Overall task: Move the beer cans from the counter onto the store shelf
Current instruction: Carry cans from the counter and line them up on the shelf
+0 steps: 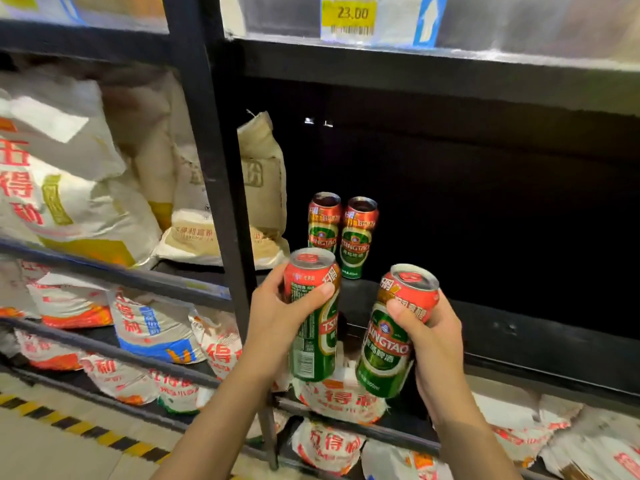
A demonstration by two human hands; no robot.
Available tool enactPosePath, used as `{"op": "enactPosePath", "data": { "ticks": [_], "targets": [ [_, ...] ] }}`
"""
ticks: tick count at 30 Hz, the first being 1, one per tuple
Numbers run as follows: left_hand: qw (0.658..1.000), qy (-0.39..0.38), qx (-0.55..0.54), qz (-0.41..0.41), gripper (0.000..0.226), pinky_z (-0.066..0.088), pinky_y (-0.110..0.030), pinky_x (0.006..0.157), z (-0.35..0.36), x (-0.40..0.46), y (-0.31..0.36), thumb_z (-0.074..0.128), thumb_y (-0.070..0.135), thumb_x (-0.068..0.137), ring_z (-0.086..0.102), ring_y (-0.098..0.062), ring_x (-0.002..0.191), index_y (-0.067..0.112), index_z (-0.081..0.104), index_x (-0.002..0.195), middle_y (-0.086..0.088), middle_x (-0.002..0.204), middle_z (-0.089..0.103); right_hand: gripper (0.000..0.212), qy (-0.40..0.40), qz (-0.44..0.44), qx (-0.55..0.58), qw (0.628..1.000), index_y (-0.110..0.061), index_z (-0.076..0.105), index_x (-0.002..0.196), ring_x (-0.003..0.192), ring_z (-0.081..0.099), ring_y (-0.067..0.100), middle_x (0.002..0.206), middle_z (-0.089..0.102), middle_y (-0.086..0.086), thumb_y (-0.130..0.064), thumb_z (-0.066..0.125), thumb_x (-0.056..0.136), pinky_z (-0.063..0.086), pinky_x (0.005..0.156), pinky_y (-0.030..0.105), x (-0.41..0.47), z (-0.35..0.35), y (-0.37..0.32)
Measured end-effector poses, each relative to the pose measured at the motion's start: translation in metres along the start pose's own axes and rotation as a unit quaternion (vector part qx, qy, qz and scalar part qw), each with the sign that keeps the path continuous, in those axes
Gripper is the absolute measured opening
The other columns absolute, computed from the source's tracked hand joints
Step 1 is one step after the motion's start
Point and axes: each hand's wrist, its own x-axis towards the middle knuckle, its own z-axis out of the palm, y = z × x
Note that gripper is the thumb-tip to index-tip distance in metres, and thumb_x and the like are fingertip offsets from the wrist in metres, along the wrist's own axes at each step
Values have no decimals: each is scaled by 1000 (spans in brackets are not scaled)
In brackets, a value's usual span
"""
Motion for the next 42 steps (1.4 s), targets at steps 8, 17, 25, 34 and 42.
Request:
{"op": "enactPosePath", "data": {
  "ticks": [8,17,25,34,42],
  "targets": [
    [999,11,32,12,46,53,-19,76,0,60,-15,77,12,72,66,-5,94,25,61,113,9,102,70,64,-14,-26,-36,999,-24,57,117,95,67,8,105,69,-5,-34,81,59,55,72,20,70,26,11],
    [999,-17,37,2,56,52,-28,88,-3,93,-28,78,14,71,63,-9,104,22,56,122,4,113,67,56,-10,-26,-42,999,-26,57,112,98,66,11,107,68,-3,-34,77,60,54,82,28,95,37,16],
    [999,-42,19,-7,62,51,-22,86,-10,112,-45,79,14,69,61,-4,105,25,52,124,8,115,64,52,-1,-24,-46,999,-23,58,112,99,66,10,105,70,-4,-25,76,64,55,78,23,101,49,29],
    [998,-67,8,-3,57,51,-15,79,-13,121,-51,78,10,70,62,-3,104,30,54,118,8,113,66,50,-3,-19,-68,998,-27,56,112,100,65,4,103,68,-13,-25,76,66,52,76,14,102,54,40],
    [996,-89,5,3,63,49,-13,81,-16,120,-57,77,11,71,60,-1,106,27,50,125,10,116,64,55,-32,-27,-88,995,-34,50,118,105,61,1,109,65,-20,-25,75,70,50,80,13,99,53,44]
  ]
}}
